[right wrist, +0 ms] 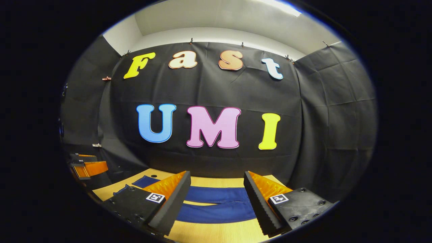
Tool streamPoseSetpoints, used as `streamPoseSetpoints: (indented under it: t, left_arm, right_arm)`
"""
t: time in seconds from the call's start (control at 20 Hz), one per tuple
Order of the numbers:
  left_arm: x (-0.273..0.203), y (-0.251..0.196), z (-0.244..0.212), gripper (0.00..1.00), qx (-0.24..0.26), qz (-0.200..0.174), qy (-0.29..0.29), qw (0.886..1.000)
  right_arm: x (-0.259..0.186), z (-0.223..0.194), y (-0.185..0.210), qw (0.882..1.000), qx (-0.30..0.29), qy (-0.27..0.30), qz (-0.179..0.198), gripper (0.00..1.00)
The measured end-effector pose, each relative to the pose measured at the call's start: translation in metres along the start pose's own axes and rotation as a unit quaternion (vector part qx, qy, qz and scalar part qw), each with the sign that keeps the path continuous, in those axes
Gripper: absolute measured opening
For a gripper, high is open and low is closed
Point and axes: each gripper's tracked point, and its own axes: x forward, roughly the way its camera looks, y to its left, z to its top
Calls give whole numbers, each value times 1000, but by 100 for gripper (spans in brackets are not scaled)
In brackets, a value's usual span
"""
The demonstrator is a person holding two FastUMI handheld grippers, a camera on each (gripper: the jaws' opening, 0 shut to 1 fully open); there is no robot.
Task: Grasp the waist and the cuffs of the jeans and fold them to make the two legs overlap; first hold the waist and fold one-third of the jeans toward the cuffs, then hold the cuffs and fold the remaining one-third in the same direction to finish folding.
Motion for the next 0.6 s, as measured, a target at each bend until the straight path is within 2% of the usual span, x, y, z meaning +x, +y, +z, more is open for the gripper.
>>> streamPoseSetpoints:
  t: [0.1, 0.35, 0.6]
  left_arm:
    - [-2, 1, 0, 96, 2, 0, 0, 1000]
    - [-4, 5, -2, 96, 13, -13, -5, 1000]
    - [0, 43, -16, 96, 20, 9, 13, 1000]
  right_arm:
    - [-1, 1, 2, 1000, -4, -2, 0, 99]
    - [-2, 2, 4, 1000, -6, -7, -1, 96]
    - [0, -4, 1, 1000, -10, -1, -8, 96]
